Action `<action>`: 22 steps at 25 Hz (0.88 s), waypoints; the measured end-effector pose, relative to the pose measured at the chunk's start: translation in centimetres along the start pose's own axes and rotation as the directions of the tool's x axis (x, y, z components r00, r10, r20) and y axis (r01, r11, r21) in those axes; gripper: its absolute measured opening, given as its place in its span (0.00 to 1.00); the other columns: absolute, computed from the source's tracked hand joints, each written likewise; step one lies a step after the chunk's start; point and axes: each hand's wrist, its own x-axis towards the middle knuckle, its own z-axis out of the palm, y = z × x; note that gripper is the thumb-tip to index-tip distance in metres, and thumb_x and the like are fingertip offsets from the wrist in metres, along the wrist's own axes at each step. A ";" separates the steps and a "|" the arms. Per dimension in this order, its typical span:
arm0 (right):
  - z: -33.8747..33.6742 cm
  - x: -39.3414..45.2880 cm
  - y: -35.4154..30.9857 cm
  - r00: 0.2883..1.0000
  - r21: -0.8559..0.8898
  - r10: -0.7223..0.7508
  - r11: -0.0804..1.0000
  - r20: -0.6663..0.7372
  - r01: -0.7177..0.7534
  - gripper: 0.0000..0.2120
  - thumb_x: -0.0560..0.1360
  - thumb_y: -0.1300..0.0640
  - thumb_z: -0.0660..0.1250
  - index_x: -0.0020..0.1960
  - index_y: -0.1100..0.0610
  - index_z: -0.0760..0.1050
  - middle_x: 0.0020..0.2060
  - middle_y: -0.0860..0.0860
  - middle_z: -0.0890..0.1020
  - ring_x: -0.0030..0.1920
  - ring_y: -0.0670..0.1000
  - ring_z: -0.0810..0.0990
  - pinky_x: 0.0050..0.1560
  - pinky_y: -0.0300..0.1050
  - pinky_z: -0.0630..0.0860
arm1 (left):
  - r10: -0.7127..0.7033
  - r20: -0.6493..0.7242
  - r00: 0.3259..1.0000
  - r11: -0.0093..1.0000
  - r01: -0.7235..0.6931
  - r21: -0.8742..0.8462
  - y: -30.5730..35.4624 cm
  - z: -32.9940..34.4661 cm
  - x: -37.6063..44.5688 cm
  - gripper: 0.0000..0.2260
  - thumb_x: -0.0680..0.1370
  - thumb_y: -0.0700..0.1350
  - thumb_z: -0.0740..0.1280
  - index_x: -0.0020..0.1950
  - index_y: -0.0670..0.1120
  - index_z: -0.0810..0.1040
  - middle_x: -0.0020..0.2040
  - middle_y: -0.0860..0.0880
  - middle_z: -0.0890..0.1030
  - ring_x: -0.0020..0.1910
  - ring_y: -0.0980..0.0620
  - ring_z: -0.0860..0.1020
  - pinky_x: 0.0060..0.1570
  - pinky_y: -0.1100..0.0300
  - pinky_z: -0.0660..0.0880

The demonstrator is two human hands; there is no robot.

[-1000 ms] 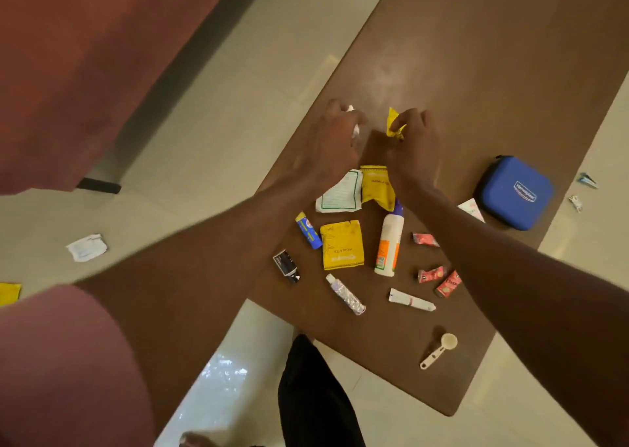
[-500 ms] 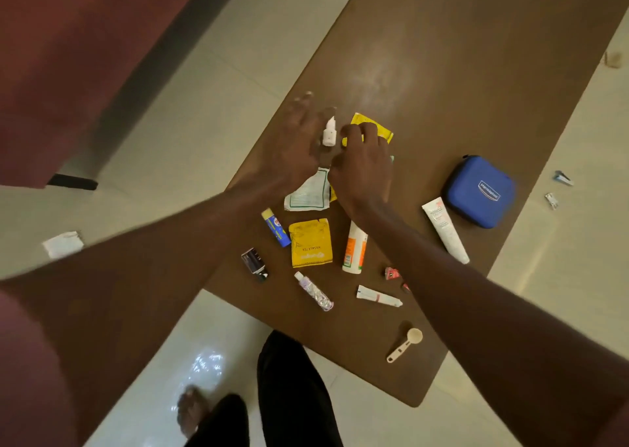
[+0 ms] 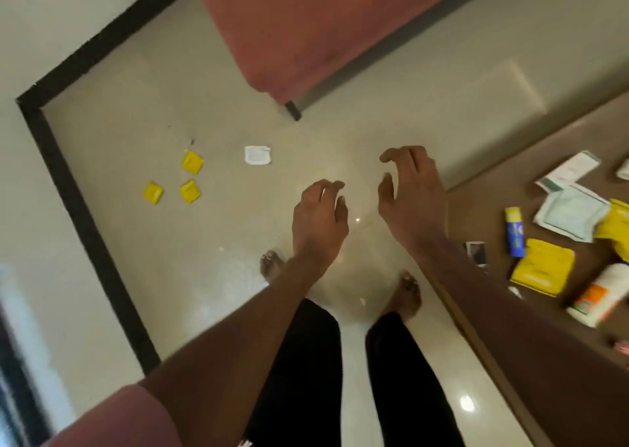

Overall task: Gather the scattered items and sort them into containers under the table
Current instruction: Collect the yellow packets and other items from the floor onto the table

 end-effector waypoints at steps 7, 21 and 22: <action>14.1 1.4 -11.1 0.966 -0.031 -0.043 0.998 0.255 0.052 0.14 0.79 0.59 0.66 0.64 0.53 0.74 0.61 0.50 0.76 0.54 0.53 0.78 0.46 0.44 0.71 | -0.497 0.073 0.865 0.863 0.501 -0.063 -20.3 -5.7 -1.9 0.15 0.84 0.50 0.60 0.68 0.50 0.76 0.67 0.50 0.75 0.67 0.48 0.72 0.62 0.48 0.74; 42.7 11.7 -16.9 0.823 -0.164 -0.107 0.958 0.559 0.236 0.23 0.78 0.54 0.69 0.72 0.52 0.70 0.72 0.50 0.70 0.67 0.59 0.74 0.57 0.55 0.77 | -0.583 0.193 0.790 0.809 0.587 0.040 -49.4 -1.0 6.6 0.24 0.82 0.52 0.64 0.77 0.47 0.67 0.77 0.43 0.64 0.66 0.33 0.71 0.62 0.41 0.73; 46.8 13.3 -16.0 0.811 -0.157 -0.142 0.948 0.568 0.277 0.24 0.78 0.54 0.70 0.72 0.52 0.70 0.73 0.50 0.69 0.68 0.60 0.72 0.56 0.55 0.77 | -0.583 0.171 0.794 0.810 0.586 0.039 -52.0 1.2 8.4 0.25 0.82 0.52 0.64 0.77 0.47 0.66 0.78 0.43 0.62 0.67 0.32 0.71 0.63 0.41 0.73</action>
